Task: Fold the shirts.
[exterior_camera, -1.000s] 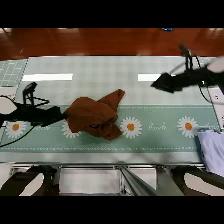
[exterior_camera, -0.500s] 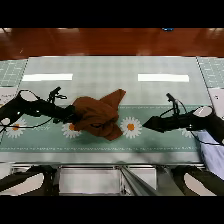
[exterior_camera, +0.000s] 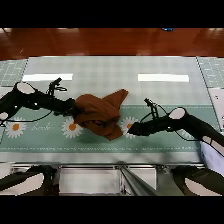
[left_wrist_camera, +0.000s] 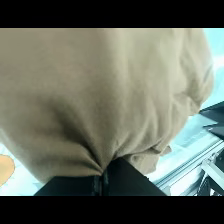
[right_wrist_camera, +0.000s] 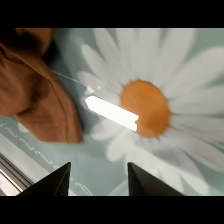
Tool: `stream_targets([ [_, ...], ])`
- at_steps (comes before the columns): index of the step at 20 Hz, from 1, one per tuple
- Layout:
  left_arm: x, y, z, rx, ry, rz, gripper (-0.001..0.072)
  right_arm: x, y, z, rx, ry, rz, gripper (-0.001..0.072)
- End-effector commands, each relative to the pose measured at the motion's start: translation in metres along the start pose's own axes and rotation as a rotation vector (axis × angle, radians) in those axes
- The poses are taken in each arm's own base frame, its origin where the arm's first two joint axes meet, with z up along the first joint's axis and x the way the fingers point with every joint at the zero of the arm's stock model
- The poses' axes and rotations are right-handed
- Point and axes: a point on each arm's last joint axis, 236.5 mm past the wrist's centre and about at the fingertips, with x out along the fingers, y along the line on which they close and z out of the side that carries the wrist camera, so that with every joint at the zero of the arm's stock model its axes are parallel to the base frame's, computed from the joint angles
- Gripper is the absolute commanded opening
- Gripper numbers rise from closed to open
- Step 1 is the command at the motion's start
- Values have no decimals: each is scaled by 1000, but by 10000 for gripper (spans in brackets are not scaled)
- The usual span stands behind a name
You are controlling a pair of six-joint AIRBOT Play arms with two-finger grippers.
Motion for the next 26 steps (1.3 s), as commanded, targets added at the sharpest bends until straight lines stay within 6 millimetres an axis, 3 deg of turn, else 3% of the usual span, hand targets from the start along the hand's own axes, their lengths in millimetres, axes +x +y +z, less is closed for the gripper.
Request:
stream_targets([
  [1, -3, -4, 2, 15, -2, -4, 19, 26, 19, 16, -29, -5, 5, 417],
  [5, -3, -5, -2, 15, 16, -9, 19, 58, 46, 20, -69, 74, 37, 416],
  [8, -3, -5, -2, 15, 15, -9, 19, 70, 71, 18, -126, 105, 61, 401],
  [9, -3, -5, -2, 16, 15, -9, 19, 71, 77, 19, -134, 105, 66, 340],
  [11, -3, -5, -2, 15, 15, -9, 19, 70, 83, 19, -153, 110, 76, 20],
  [14, -5, -5, -1, 15, 9, -9, 19, 65, 79, 12, -194, 157, 54, 22],
  [16, -20, -11, 8, 8, -38, -24, 19, 45, 76, 21, -226, 168, 32, 22],
  [18, -57, -27, 29, 16, -147, -43, 19, -7, 76, 65, -258, 55, -21, 22],
  [21, -137, -77, 66, 76, -387, -118, 19, -138, 94, 153, -306, -308, -119, 21],
  [22, -168, -104, 73, 119, -467, -167, 19, -186, 113, 162, -339, -396, -123, 22],
  [24, -227, -156, 78, 230, -627, -227, 19, -271, 157, 156, -490, -543, -168, 22],
  [26, -292, -204, 70, 362, -818, -225, 19, -362, 187, 145, -598, -777, -305, 21],
])
